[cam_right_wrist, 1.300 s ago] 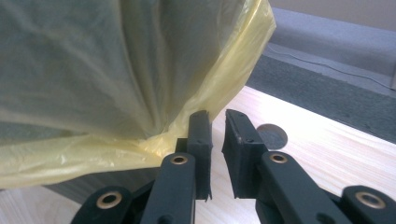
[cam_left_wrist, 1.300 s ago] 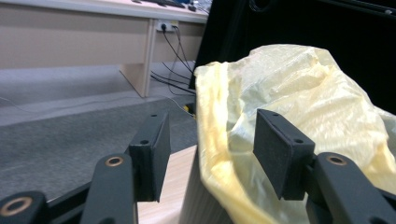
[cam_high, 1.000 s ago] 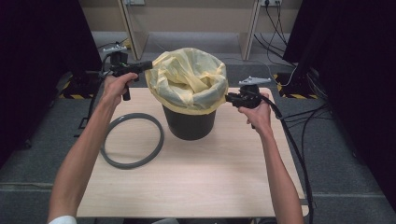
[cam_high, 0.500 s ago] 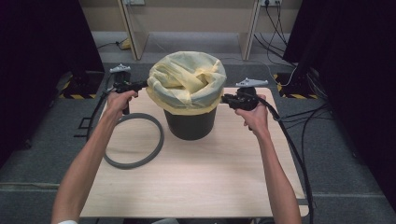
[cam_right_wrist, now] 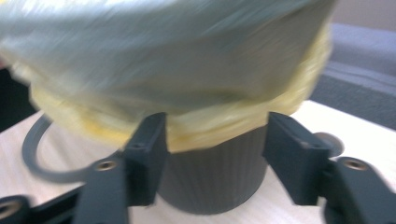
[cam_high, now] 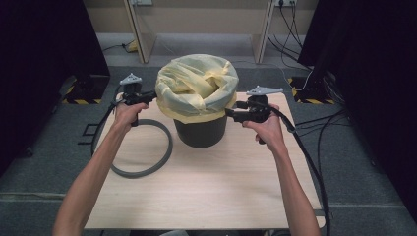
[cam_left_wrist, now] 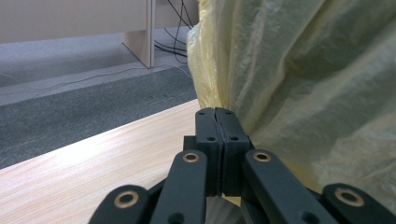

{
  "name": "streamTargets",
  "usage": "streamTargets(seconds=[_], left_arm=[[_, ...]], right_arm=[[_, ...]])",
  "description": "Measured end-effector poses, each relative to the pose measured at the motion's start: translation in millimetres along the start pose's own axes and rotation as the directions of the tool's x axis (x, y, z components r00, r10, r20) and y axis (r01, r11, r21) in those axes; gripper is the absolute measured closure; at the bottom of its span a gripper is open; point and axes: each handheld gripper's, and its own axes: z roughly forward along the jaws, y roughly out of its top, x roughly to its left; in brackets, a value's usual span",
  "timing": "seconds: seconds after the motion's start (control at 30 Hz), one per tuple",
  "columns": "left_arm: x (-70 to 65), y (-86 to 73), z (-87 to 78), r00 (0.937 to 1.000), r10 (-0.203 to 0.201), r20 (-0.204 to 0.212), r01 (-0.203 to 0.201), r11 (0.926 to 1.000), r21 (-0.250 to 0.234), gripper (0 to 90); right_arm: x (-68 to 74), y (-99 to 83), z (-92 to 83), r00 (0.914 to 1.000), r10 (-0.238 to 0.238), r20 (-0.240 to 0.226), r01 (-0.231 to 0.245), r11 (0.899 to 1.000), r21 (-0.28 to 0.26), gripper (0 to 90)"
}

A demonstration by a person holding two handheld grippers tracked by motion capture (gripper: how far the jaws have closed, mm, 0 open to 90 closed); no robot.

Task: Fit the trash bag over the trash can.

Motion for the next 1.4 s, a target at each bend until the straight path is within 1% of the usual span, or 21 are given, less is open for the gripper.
streamTargets(seconds=[0.03, 0.1, 0.23, 0.27, 0.3, 0.37, 0.43, 0.47, 0.53, 0.57, 0.6, 0.67, 0.7, 0.77, 0.83, 0.87, 0.97, 1.07, 1.27, 1.33, 1.4], left_arm=[[-0.8, -0.2, -0.3, 1.0000, 0.001, 0.001, -0.001, 1.0000, 0.000, 88.8], [-1.6, -0.1, -0.8, 1.0000, 0.003, 0.004, -0.003, 1.0000, 0.000, 88.5], [-2.7, -0.6, -2.2, 0.9998, 0.015, 0.012, -0.015, 0.9999, -0.004, 88.1], [-3.2, -0.9, -2.8, 0.9998, 0.016, 0.013, -0.016, 0.9999, -0.005, 88.1], [-3.8, -1.2, -3.4, 0.9997, 0.019, 0.017, -0.019, 0.9998, -0.007, 88.0], [-6.0, -1.7, -5.4, 0.9993, 0.030, 0.022, -0.029, 0.9995, -0.011, 87.9], [-8.4, -2.2, -8.4, 0.9989, 0.043, 0.021, -0.043, 0.9990, -0.011, 87.8], [-8.9, -2.3, -9.2, 0.9988, 0.044, 0.022, -0.044, 0.9990, -0.012, 87.9], [-10.4, -2.4, -10.8, 0.9984, 0.053, 0.021, -0.053, 0.9985, -0.011, 87.8], [-10.8, -2.4, -11.0, 0.9982, 0.056, 0.021, -0.056, 0.9984, -0.011, 87.9], [-11.8, -2.4, -11.4, 0.9981, 0.057, 0.023, -0.057, 0.9983, -0.012, 87.8], [-12.6, -2.5, -11.8, 0.9979, 0.060, 0.026, -0.060, 0.9982, -0.010, 87.9], [-12.6, -2.9, -11.7, 0.9978, 0.061, 0.026, -0.061, 0.9981, -0.007, 87.9], [-12.9, -4.3, -11.2, 0.9977, 0.063, 0.026, -0.063, 0.9980, -0.004, 87.9], [-13.5, -5.4, -11.1, 0.9975, 0.064, 0.029, -0.064, 0.9979, -0.005, 87.9], [-13.8, -5.9, -11.2, 0.9974, 0.065, 0.031, -0.064, 0.9979, -0.007, 87.9], [-15.4, -7.9, -11.0, 0.9970, 0.069, 0.036, -0.069, 0.9976, -0.006, 87.9], [-16.4, -10.4, -9.1, 0.9961, 0.082, 0.033, -0.082, 0.9967, -0.001, 88.0], [-16.7, -21.0, -0.3, 0.9970, 0.071, 0.030, -0.071, 0.9975, 0.005, 88.8], [-16.6, -22.8, 1.3, 0.9969, 0.071, 0.033, -0.071, 0.9975, 0.002, 88.9], [-14.2, -24.4, 2.2, 0.9980, 0.056, 0.030, -0.056, 0.9984, 0.002, 88.9]], right_arm=[[1.6, -0.9, 2.0, 1.0000, 0.003, 0.002, -0.003, 1.000, 0.006, 32.7], [1.7, -1.7, 5.8, 0.9999, 0.009, -0.013, -0.009, 1.000, 0.011, 32.5], [-1.1, -2.2, 9.1, 0.9994, 0.016, -0.031, -0.015, 1.000, 0.016, 42.6], [-2.0, -2.2, 9.7, 0.9988, 0.023, -0.042, -0.023, 1.000, 0.014, 46.7], [-2.5, -2.1, 9.9, 0.9985, 0.022, -0.049, -0.021, 1.000, 0.012, 48.6], [-2.8, -1.7, 10.0, 0.9982, 0.033, -0.049, -0.033, 0.999, 0.013, 50.5], [-2.8, -1.1, 8.4, 0.9978, 0.038, -0.054, -0.038, 0.999, -0.001, 47.6], [-2.1, -0.1, 6.1, 0.9974, 0.045, -0.056, -0.046, 0.999, -0.015, 43.5], [-1.4, 1.3, 3.9, 0.9960, 0.068, -0.058, -0.071, 0.997, -0.034, 40.1], [-1.5, 2.4, 2.9, 0.9955, 0.079, -0.052, -0.081, 0.996, -0.041, 42.5], [-1.8, 2.7, 3.0, 0.9958, 0.078, -0.048, -0.080, 0.996, -0.042, 45.7], [-4.3, 2.1, 6.3, 0.9957, 0.090, -0.020, -0.091, 0.995, -0.030, 55.5], [-5.3, 1.1, 8.1, 0.9958, 0.090, -0.017, -0.090, 0.996, -0.015, 62.8], [-6.6, -2.1, 10.9, 0.9971, 0.075, -0.009, -0.076, 0.997, -0.013, 76.0], [-6.5, -4.2, 12.8, 0.9981, 0.061, -0.007, -0.061, 0.998, -0.008, 85.7], [-6.3, -5.3, 13.9, 0.9989, 0.047, 0.002, -0.047, 0.999, -0.002, 88.7], [-7.5, -7.3, 16.4, 0.9993, 0.016, 0.034, -0.017, 1.000, 0.027, 90.0], [-9.7, -9.2, 19.2, 0.9978, 0.001, 0.067, -0.004, 0.999, 0.047, 90.0], [-15.9, -22.2, 40.0, 0.9942, -0.027, 0.104, 0.013, 0.991, 0.133, 90.0], [-20.5, -27.2, 44.6, 0.9954, -0.008, 0.096, -0.005, 0.991, 0.131, 90.0], [-23.5, -29.7, 43.7, 0.9940, -0.001, 0.109, -0.013, 0.992, 0.129, 90.0]])
